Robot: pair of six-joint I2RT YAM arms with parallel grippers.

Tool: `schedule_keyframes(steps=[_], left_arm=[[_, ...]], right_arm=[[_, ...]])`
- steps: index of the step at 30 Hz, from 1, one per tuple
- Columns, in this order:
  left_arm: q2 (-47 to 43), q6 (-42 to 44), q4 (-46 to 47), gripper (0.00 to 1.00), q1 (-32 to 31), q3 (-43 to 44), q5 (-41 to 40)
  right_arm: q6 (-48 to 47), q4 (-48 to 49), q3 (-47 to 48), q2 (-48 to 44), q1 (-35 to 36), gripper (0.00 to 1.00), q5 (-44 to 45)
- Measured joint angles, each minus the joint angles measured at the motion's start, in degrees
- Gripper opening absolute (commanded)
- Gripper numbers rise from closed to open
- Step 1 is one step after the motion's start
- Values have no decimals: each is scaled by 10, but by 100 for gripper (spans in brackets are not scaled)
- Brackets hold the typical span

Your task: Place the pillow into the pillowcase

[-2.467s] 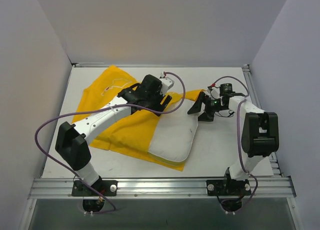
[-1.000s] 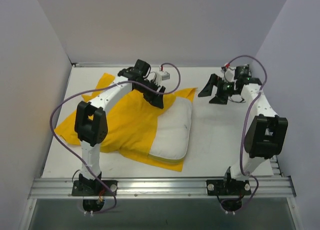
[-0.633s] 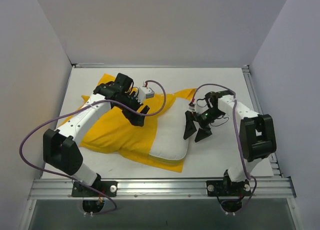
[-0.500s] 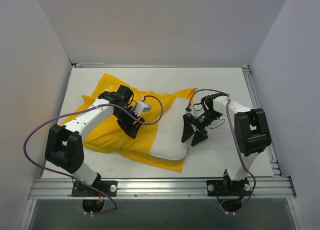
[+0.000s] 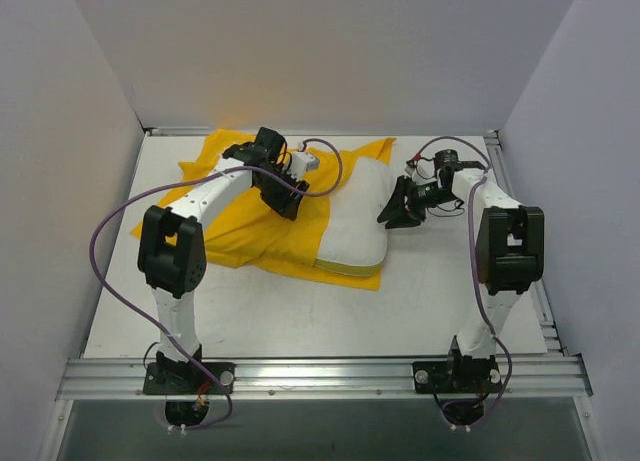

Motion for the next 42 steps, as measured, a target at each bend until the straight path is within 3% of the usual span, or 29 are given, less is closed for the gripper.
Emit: schedule_keyframes(steps=[1,4,9,17,20,24,28,30,34,36,42], left_arm=[[-5,-1,13,68,1,10,1],[-35,-10,29,74,1,6,1],[-105,-54,40,79,-18,-44,-23],[-98,-128,73,70,-153,-84,-123],[-71,-146,83,63,-167,-84,-153],[-48,-153,88,49,-153,-83,-194],[-49,-146,88,14,-142,-80,-200],[-49,-139,88,2,-141,-78,-181],[-48,-118,76,0,-144,-55,-92],[-41,-110,68,0,-152,-20,-5],[-36,-66,47,0,-182,86,184]], right_arm=[[7,7,4,-2,-8,60,1],[21,18,-6,-11,-15,72,5],[24,17,-80,-45,4,76,27],[43,46,-108,-40,45,54,37],[49,57,-104,-29,52,38,37],[55,62,-104,-23,53,17,37],[59,69,-104,-23,54,1,35],[62,73,-104,-23,55,0,32],[101,104,-108,-23,63,0,7],[174,198,-138,-28,70,0,-26],[562,636,-285,-49,86,0,-41]])
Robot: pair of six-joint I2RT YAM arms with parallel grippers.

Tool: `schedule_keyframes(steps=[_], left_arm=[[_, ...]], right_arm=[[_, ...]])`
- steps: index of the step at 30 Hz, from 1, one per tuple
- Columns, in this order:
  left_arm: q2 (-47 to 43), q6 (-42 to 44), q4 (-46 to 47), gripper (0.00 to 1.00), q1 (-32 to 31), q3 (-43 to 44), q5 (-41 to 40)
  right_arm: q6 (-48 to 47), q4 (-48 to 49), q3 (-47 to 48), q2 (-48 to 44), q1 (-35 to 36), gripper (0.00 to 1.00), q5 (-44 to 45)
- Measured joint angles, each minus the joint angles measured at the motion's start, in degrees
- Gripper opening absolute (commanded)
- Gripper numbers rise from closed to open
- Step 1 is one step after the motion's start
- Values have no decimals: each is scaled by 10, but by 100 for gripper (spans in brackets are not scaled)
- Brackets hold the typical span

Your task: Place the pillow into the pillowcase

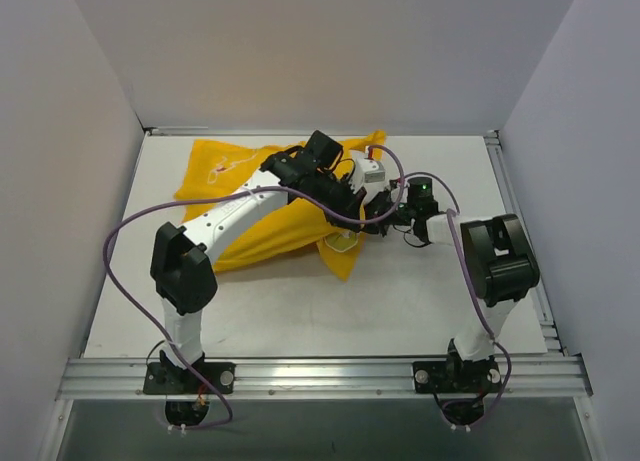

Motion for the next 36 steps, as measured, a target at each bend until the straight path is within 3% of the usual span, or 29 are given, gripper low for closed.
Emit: schedule_keyframes(steps=[5,9,12,16,17,20,22,23,24,30,36], left_arm=[[-10,37,-35,0,46,7,81],[-9,80,-82,0,76,-28,92],[-11,118,-101,10,82,-81,76],[-26,165,-101,31,81,-167,45],[-32,174,-102,44,81,-179,38],[-59,190,-106,64,81,-189,18],[-85,193,-101,67,81,-188,5],[-100,193,-98,75,80,-188,-1],[-115,194,-94,93,79,-188,-7],[-186,195,-14,95,18,-240,-96],[-157,196,76,94,-18,-351,-179]], right_arm=[[98,157,-12,5,27,0,4],[101,188,-21,22,42,0,13],[101,192,-27,24,39,0,11],[69,179,-27,18,41,0,-3],[55,166,-27,14,45,0,-5],[-5,118,-27,3,66,0,-10],[-36,89,-27,0,77,0,-16],[-52,72,-27,-1,87,0,-21],[-63,61,-27,-1,93,0,-23],[-70,48,-25,-1,103,18,-41],[-113,-9,-24,-19,93,16,-50]])
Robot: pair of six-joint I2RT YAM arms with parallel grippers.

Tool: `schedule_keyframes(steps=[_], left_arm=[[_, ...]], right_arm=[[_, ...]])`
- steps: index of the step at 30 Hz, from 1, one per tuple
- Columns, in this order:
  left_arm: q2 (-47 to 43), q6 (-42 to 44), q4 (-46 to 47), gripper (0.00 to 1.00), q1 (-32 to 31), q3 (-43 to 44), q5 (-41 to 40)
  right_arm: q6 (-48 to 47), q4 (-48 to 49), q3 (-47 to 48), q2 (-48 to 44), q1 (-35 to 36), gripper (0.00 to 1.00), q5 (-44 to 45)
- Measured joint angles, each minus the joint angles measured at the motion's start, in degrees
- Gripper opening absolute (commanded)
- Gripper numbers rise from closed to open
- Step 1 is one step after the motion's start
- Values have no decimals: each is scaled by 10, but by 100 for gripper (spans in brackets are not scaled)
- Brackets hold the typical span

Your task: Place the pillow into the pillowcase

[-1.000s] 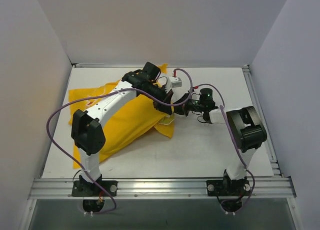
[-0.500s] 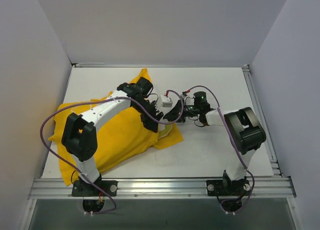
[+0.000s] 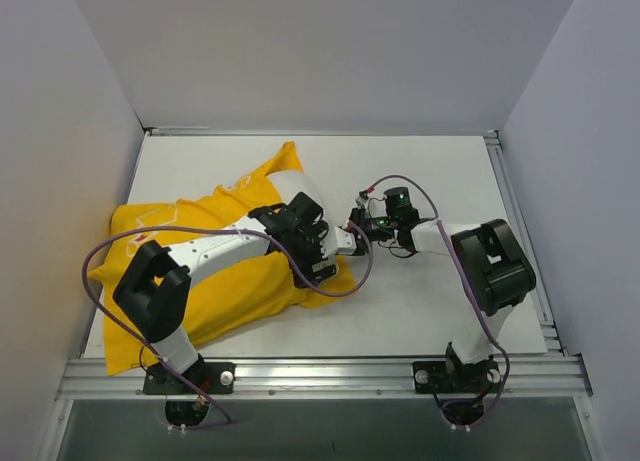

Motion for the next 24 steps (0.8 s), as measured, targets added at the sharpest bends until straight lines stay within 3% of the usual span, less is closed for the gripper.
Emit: schedule_keyframes(steps=[2,4,5,6,7,10,15,19,24], left_arm=[[16,-6,36,74,-1,-26,-25],[24,-9,66,44,-5,-41,-54],[25,-10,77,12,-6,-42,-62],[25,-14,85,2,-6,-42,-68],[25,-10,91,0,-4,-43,-70],[18,-7,95,0,10,-45,-38],[-23,-8,75,0,85,-36,77],[-35,-12,56,0,114,-7,124],[-36,-26,39,0,120,-2,168]], right_arm=[[-12,-18,-1,-14,-2,14,1],[-2,-9,-6,-26,-1,19,0],[7,1,-12,-29,-2,24,-1],[14,7,-17,-32,-4,32,-2],[9,-1,-18,-34,-11,51,-4],[-64,-114,-4,-50,-45,75,10],[-280,-360,75,-77,-93,85,136],[-378,-448,107,-75,-36,85,229],[-412,-498,134,-5,31,86,266]])
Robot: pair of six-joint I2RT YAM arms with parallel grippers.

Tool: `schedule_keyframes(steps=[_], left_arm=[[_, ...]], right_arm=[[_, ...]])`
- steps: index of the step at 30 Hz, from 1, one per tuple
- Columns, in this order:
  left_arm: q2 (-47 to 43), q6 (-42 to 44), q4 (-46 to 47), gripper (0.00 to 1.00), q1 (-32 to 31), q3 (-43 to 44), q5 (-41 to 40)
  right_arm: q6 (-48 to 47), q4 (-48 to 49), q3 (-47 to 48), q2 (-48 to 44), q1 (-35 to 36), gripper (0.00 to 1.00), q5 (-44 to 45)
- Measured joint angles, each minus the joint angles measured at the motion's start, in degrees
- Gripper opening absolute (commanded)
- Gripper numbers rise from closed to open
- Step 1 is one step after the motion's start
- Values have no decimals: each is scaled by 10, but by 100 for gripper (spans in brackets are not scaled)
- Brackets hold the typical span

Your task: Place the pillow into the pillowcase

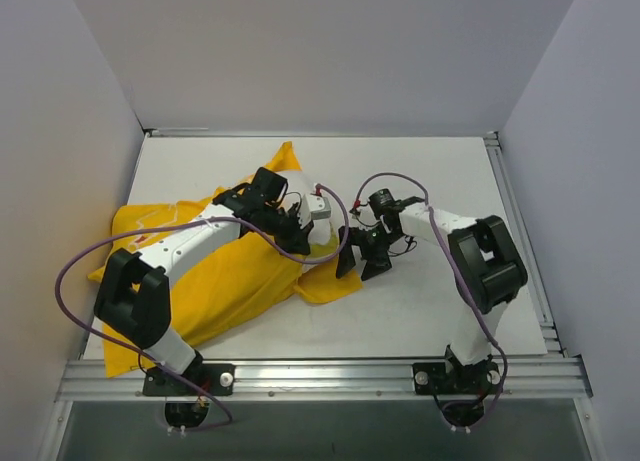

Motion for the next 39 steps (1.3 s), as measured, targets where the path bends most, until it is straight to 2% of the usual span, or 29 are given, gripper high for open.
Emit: schedule_keyframes(steps=[2,4,5,7,8,10,14,18,21,25,27,29,30,34,39], left_arm=[[0,-8,-3,0,4,1,11],[0,-17,-3,0,10,2,19],[0,-22,-2,0,13,3,23],[0,-30,-2,0,18,4,28],[0,-34,-1,0,19,4,31],[0,-40,0,0,22,4,33],[-4,-43,0,0,24,3,35],[-14,-20,-7,0,24,0,28],[-15,36,-29,0,13,-10,-4],[-5,130,-41,0,7,-75,-74],[15,163,-26,1,7,-92,-85],[24,175,-29,17,6,-90,-87],[24,177,-39,35,7,-83,-88],[25,163,-112,60,8,-16,-75],[26,95,-161,64,-1,130,-44]], right_arm=[[15,-21,21,35,2,85,-30],[31,-21,41,60,2,80,-54],[42,-19,49,71,2,68,-68],[62,-4,56,93,2,50,-91],[71,6,58,103,3,26,-95],[84,23,58,118,7,0,-89],[96,41,57,123,8,0,-78],[80,58,28,84,-12,0,-50],[63,52,6,28,-85,0,-44],[28,30,1,-70,-197,0,-70],[10,3,-11,-114,-217,0,-100],[-8,-11,-30,-140,-203,0,-110],[-13,-11,-40,-144,-196,0,-113],[-22,-6,-83,-138,-155,0,-120],[-23,3,-91,-138,-115,0,-138]])
